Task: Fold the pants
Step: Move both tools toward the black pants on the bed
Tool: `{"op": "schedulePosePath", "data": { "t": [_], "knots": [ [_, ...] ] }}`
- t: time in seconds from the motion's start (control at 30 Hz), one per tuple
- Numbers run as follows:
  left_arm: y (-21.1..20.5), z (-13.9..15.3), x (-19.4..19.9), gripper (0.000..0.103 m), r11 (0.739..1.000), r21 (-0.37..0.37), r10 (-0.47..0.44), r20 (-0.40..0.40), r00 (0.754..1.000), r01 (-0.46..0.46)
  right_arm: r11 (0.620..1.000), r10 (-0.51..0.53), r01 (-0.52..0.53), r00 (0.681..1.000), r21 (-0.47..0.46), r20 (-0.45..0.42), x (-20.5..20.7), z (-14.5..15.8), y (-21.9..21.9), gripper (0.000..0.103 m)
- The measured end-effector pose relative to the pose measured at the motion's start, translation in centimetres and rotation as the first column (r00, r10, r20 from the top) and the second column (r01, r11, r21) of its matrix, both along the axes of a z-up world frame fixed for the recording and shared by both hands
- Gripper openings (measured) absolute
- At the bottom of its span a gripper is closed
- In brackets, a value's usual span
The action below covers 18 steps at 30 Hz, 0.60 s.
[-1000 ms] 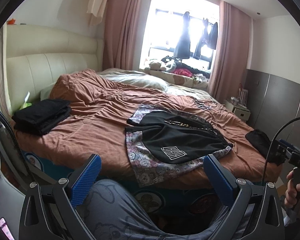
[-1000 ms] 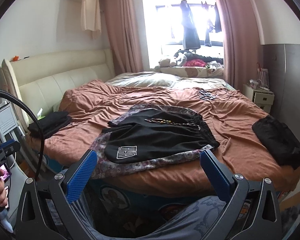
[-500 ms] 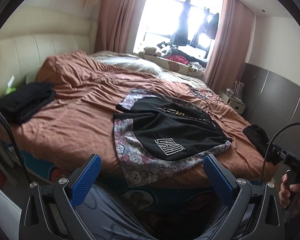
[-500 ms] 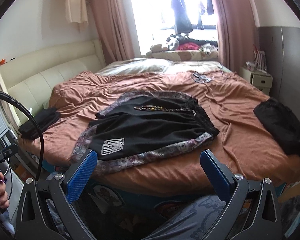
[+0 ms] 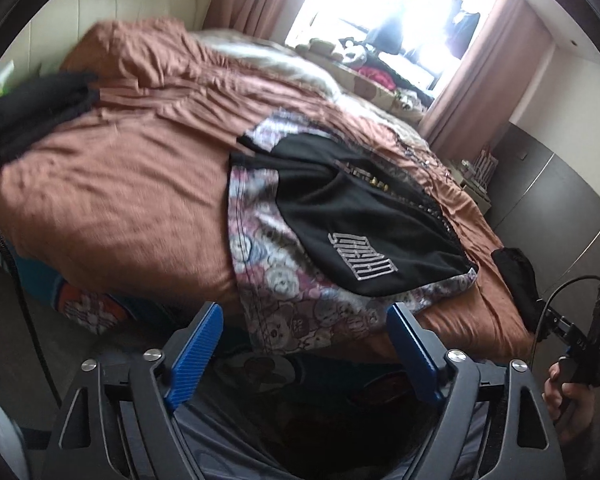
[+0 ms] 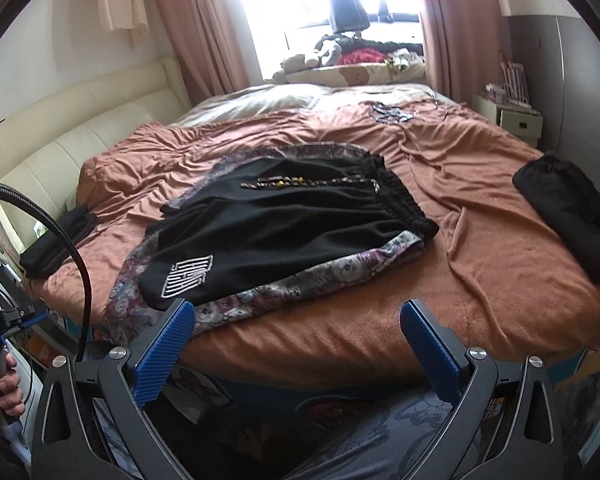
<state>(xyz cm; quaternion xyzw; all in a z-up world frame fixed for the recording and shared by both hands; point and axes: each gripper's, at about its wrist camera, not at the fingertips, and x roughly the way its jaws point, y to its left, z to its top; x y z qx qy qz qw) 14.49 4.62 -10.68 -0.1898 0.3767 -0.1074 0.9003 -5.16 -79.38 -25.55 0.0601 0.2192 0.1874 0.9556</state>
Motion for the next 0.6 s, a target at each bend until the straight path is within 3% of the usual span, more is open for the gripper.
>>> {"op": "schedulePosePath", "data": {
  "t": [0.3, 0.6],
  "knots": [
    [0.8, -3.2, 3.2, 0.085, 0.996, -0.058, -0.073, -0.076, 0.994, 0.068, 1.000, 0.000, 0.000, 0.999, 0.003, -0.046, 2.3, -1.3, -0.1, 0.099],
    [0.9, -6.8, 6.6, 0.084, 0.989, -0.126, -0.094, -0.140, 0.986, 0.076, 0.999, -0.035, 0.035, 0.994, -0.002, -0.104, 3.9, -2.2, -0.5, 0.098]
  ]
}}
